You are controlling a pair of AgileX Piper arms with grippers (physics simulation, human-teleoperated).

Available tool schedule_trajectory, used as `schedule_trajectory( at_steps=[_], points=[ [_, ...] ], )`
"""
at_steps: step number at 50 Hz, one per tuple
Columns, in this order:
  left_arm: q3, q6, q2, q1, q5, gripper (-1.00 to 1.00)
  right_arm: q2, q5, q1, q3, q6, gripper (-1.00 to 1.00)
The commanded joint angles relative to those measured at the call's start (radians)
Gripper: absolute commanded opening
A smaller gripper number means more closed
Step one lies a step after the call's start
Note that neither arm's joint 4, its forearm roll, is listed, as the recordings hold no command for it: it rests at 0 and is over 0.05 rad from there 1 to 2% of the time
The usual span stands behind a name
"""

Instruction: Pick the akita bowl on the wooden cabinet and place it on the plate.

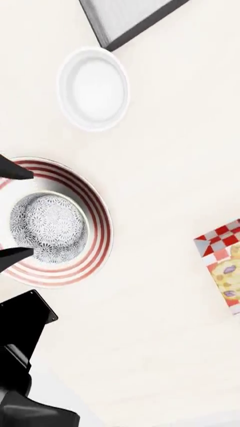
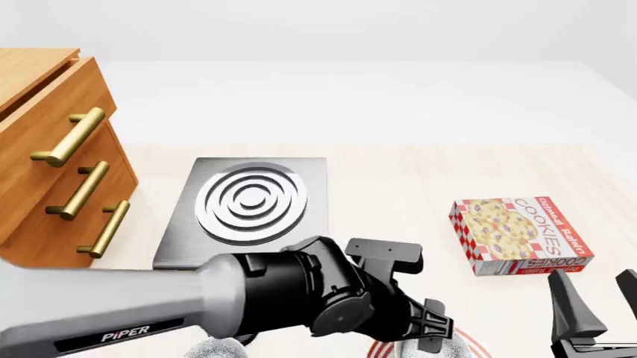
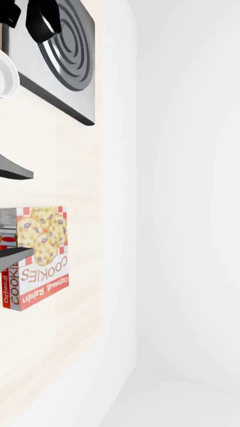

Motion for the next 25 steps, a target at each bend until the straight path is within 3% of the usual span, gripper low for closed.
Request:
schedule_trajectory(
  at_steps=[1,25],
  points=[
    [0.000,0.032,-0.045,0.025,0.038,1.00,0.000,0.000,0.000,0.000,0.000,1.00],
    [0.105,0.054,-0.287,0.115,0.053,1.00,0.000,0.000,0.000,0.000,0.000,1.00]
  ],
)
